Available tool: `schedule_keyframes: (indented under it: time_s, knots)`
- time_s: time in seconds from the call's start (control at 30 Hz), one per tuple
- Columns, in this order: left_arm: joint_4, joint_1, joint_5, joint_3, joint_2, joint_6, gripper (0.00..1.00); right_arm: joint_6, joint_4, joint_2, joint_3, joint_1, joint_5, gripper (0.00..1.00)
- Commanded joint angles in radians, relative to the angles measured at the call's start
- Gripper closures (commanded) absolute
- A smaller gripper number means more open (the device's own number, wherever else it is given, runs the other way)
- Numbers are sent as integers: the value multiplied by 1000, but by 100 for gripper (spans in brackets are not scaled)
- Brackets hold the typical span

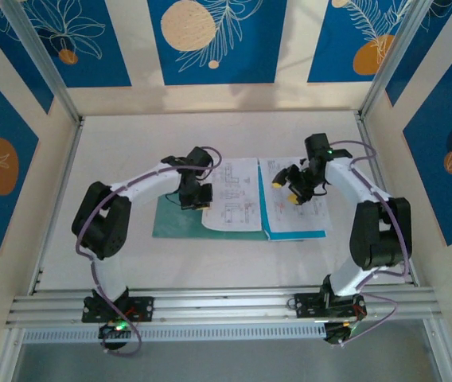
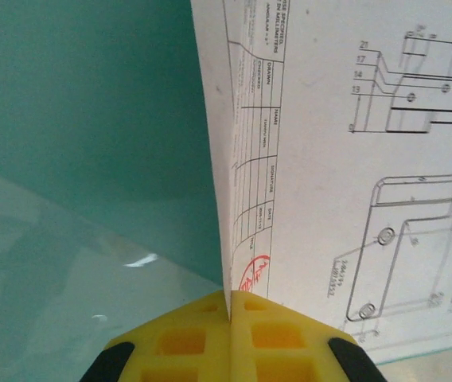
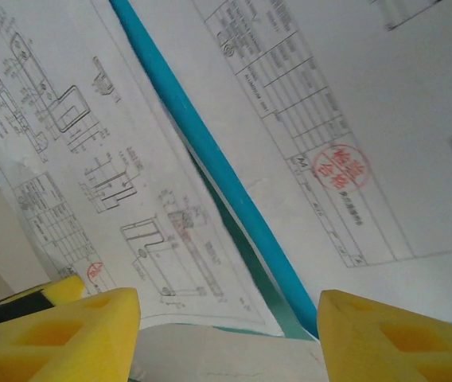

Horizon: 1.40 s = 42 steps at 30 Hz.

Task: Put the files into the folder

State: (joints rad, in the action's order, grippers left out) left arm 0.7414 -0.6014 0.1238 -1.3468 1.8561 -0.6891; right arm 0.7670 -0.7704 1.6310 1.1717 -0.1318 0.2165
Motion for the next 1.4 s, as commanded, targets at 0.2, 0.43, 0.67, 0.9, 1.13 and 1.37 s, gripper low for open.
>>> schedule_keyframes:
  time_s: [0.2, 0.43, 0.67, 0.9, 1.13, 1.37]
  knots:
    - [103, 14, -99, 17, -26, 107, 100, -14, 83, 196, 114, -109, 68, 39]
    - [104, 14, -108, 28, -29, 115, 100, -12, 92, 314, 211, -162, 82, 39]
    - [93, 14, -101, 37, -25, 110, 100, -8, 98, 383, 254, -198, 99, 44]
    - [85, 12, -90, 31, -14, 105, 100, -12, 114, 400, 256, -225, 145, 53]
    - [79, 11, -85, 36, -9, 98, 100, -23, 112, 340, 237, -242, 209, 62]
    - [72, 11, -81, 45, -9, 88, 100, -30, 125, 274, 181, -275, 231, 64]
